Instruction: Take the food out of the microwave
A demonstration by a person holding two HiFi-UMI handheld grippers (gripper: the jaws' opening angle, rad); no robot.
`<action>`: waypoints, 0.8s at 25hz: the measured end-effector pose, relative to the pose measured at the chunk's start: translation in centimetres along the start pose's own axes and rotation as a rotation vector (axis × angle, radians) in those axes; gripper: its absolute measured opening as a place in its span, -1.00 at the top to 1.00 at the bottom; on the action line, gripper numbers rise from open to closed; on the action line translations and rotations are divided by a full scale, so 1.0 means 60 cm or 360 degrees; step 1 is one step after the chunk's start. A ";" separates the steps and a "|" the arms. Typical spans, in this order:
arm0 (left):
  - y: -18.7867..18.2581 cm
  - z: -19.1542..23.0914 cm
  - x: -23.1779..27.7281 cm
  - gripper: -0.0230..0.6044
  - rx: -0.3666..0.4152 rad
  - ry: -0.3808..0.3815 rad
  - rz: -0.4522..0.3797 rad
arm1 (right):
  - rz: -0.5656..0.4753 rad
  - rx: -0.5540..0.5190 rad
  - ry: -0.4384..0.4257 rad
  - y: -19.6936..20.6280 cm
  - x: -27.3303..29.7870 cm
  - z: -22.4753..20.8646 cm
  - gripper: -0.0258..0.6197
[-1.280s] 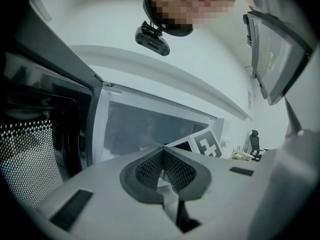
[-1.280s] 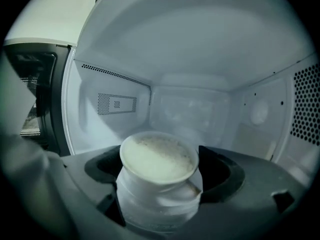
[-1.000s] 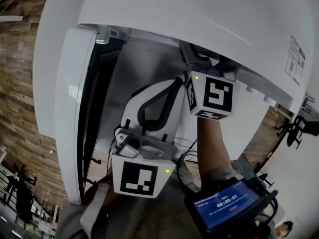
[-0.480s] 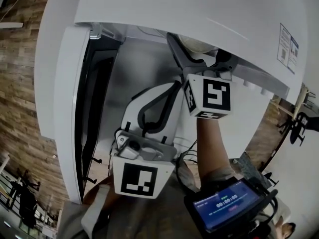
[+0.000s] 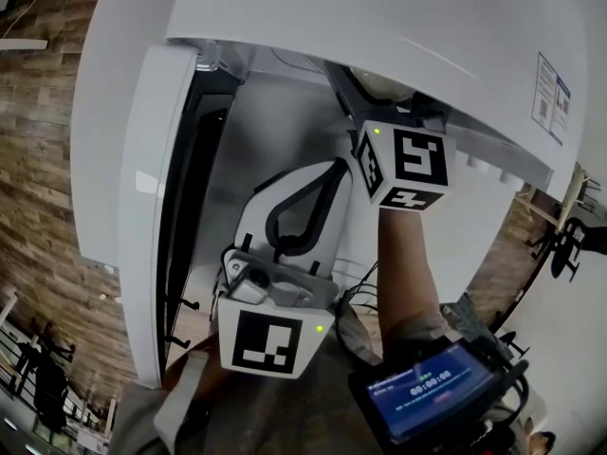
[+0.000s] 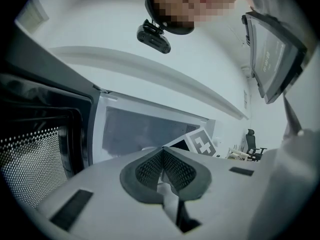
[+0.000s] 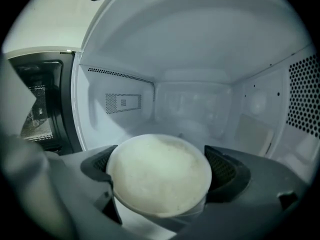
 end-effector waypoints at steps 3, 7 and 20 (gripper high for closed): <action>-0.002 0.003 -0.007 0.91 0.0002 0.0004 0.0002 | -0.0032 -0.0004 0.0036 0.001 -0.008 0.000 -0.79; 0.000 0.007 -0.018 0.91 -0.0003 -0.0001 0.0009 | -0.0095 -0.0029 0.0061 -0.004 -0.025 0.006 -0.79; -0.011 -0.025 -0.063 0.91 0.0078 -0.0047 -0.0030 | -0.0161 -0.0153 -0.0102 -0.026 -0.115 0.063 -0.79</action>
Point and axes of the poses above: the fingertips, and each gripper's own axes: x forward along the fingers, z to its left, y out of its underside, the point moved 5 cm from there along -x, backward along the fingers, and after that the axes turned 7 degrees about x, right-handed, at the moved point
